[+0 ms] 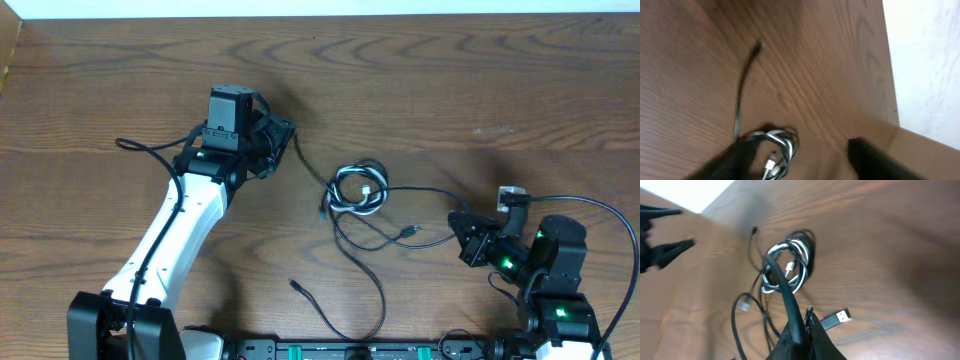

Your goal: Untangle cables

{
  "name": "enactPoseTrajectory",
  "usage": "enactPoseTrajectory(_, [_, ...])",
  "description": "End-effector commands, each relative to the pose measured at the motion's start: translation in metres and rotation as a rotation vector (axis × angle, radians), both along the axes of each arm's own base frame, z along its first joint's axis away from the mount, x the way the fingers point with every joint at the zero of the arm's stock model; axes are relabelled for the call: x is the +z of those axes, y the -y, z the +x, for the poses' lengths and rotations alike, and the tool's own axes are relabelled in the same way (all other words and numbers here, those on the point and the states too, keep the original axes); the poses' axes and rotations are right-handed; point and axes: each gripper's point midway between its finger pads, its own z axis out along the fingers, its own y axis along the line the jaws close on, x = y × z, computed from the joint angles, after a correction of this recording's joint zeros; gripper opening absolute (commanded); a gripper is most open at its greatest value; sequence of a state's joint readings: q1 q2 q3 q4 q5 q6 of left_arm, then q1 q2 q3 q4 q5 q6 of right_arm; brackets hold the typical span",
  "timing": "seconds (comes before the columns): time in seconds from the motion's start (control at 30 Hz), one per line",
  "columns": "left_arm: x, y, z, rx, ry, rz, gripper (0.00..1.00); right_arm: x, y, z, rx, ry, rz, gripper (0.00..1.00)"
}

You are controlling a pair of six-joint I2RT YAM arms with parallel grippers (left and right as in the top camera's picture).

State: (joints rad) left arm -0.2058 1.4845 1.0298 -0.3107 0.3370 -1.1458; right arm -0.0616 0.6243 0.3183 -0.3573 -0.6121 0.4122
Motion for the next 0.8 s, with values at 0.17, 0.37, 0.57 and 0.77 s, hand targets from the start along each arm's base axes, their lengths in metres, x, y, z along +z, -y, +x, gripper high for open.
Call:
enactPoseTrajectory(0.17, [0.004, 0.0, -0.004, -0.297, 0.157, 0.239, 0.81, -0.006, -0.002, -0.008, 0.108, 0.057, -0.111, 0.03])
enactPoseTrajectory(0.37, [-0.006, 0.01, -0.019, -0.438, 0.159, 0.313, 0.81, -0.015, 0.012, -0.004, 0.021, 0.006, -0.145, 0.06])
enactPoseTrajectory(0.57, [-0.023, 0.026, -0.024, -0.51, 0.142, 0.375, 0.79, -0.031, 0.037, -0.003, -0.156, -0.102, -0.183, 0.06])
enactPoseTrajectory(0.77, [-0.05, 0.058, -0.031, -0.701, 0.17, 0.474, 0.77, -0.033, 0.039, -0.004, -0.171, -0.114, -0.182, 0.11])
